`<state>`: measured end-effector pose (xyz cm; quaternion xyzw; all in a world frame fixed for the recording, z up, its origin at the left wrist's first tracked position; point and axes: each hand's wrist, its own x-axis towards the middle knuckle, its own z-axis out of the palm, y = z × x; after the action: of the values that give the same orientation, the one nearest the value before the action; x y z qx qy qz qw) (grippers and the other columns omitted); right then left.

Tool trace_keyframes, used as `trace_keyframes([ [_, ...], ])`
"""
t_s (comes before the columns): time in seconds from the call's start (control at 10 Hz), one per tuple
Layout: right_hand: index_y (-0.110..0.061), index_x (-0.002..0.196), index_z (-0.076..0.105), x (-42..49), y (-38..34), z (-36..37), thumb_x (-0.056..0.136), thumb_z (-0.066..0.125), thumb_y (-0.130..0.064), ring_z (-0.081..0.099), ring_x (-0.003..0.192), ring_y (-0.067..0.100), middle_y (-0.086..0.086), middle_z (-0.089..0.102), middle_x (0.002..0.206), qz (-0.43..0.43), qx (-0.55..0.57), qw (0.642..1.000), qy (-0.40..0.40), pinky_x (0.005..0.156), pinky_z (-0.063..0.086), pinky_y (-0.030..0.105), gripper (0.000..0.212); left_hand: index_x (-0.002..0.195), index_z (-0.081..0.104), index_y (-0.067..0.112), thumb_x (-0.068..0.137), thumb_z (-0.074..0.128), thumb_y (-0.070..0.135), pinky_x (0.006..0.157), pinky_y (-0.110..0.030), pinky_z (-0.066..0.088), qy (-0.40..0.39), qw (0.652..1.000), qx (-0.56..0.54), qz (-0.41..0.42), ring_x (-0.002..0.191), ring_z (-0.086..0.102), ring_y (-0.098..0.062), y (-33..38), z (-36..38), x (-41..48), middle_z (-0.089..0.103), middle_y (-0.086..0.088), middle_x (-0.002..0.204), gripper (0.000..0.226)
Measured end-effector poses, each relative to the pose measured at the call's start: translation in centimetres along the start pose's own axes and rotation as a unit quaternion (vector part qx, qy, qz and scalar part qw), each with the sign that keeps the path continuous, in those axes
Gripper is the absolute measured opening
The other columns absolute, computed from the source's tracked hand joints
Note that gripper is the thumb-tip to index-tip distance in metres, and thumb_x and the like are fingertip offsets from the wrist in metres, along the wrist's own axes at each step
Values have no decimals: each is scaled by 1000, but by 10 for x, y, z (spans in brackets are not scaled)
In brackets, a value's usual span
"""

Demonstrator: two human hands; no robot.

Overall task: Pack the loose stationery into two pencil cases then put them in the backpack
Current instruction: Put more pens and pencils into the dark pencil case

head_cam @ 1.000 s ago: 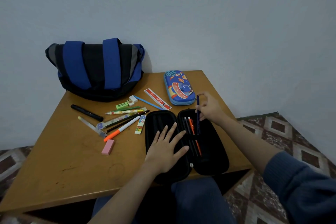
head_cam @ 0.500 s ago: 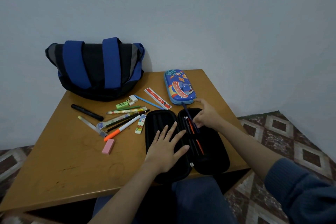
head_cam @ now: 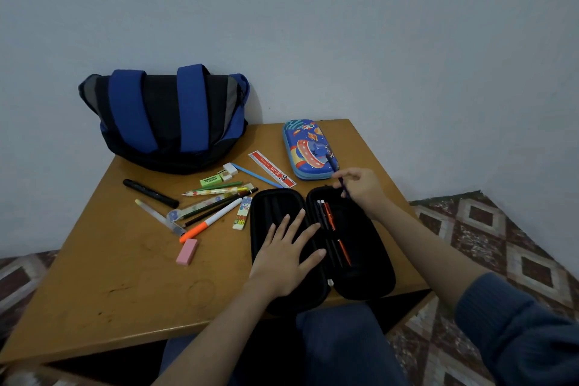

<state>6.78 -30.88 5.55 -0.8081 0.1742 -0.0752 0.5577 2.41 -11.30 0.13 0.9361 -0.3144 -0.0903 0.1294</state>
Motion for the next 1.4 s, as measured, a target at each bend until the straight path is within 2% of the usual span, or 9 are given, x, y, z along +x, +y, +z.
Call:
trace_keyframes([
  [0.1,-6,112,59,-2,-17,-8,96,32,3,52,61,12,8,64,86,36,110,992,-55,56,44,19,33,148,2,39,95,18,59,116,-34,-10,1,1000,0,0,143,-17,-13,0,0,0,-17,9,156,59],
  [0.2,-3,110,59,-4,-24,-15,92,53,-4,51,57,11,8,63,78,18,135,988,-77,56,43,21,20,148,2,39,94,18,59,116,-34,-10,3,1000,4,1,144,-17,-14,0,0,-1,-17,9,156,59],
  [0.3,-1,85,65,-3,-22,-14,89,61,-14,45,47,5,3,51,61,-16,78,997,-17,44,38,14,14,148,2,39,94,18,59,116,-34,-10,1,1000,0,-1,143,-17,-14,0,0,-1,-17,9,156,59],
  [0.4,6,87,64,0,-20,-11,92,58,-15,49,56,8,4,51,64,-25,21,999,15,46,45,14,22,148,2,39,94,17,59,116,-34,-10,2,1000,2,-2,144,-17,-14,1,0,0,-17,9,156,59],
  [0.5,2,113,59,3,-14,-8,91,57,-8,54,62,12,0,54,68,-23,-44,999,24,55,53,21,23,148,2,38,94,17,59,116,-35,-9,0,1000,4,-2,144,-17,-14,1,0,-1,-17,8,156,59],
  [0.6,-10,137,40,6,-5,-7,86,61,-1,56,65,16,0,51,68,-72,-137,987,37,73,56,39,56,148,2,39,94,18,58,117,-35,-9,-1,1000,1,-2,144,-17,-14,1,-1,-1,-17,8,156,59],
  [0.9,-17,134,41,10,0,-1,85,62,1,56,53,15,6,56,69,-23,-156,985,-64,45,52,20,57,148,2,39,94,17,59,115,-34,-10,2,1000,4,-1,143,-17,-13,1,0,-1,-17,9,156,59],
  [1.1,-8,121,57,10,7,5,90,57,-2,58,58,14,12,62,84,78,-228,962,-129,48,51,21,32,148,3,39,95,18,59,116,-34,-10,5,1000,2,-1,144,-17,-14,0,0,-1,-16,9,156,59],
  [1.4,-6,119,56,5,11,6,90,56,-2,56,54,12,5,58,70,70,-265,953,-133,42,48,15,30,148,2,39,94,17,59,116,-35,-10,8,1000,4,0,143,-17,-13,-1,2,0,-17,9,156,59],
])
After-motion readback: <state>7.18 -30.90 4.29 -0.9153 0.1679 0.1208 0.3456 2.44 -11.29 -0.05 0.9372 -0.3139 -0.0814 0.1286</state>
